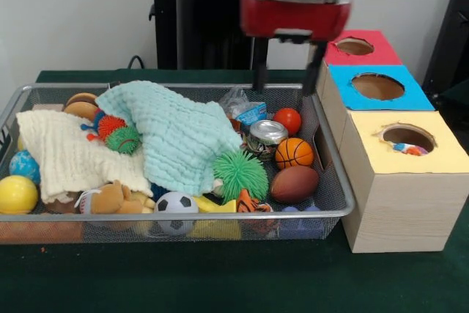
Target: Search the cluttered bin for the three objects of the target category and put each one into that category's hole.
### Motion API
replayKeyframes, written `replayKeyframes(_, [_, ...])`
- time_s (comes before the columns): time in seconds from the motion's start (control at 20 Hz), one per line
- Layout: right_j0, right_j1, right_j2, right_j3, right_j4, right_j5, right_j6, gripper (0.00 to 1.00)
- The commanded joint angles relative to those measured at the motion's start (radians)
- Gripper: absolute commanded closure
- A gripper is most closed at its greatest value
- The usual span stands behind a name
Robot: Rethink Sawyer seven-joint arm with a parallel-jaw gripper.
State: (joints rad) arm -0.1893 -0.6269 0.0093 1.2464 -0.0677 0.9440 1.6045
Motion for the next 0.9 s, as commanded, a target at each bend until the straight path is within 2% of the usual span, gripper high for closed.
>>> replayKeyframes(0.05, [-0.131,0.069,0.152,0.108,-0.137,-0.046,-0.385,0.00])
replayKeyframes(0.2, [-0.170,0.083,0.179,0.124,-0.168,-0.057,-0.370,0.00])
replayKeyframes(0.45, [-0.203,0.100,0.186,0.184,-0.189,-0.020,-0.286,0.00])
replayKeyframes(0.9, [-0.261,0.142,0.210,0.206,-0.267,-0.067,-0.275,0.00])
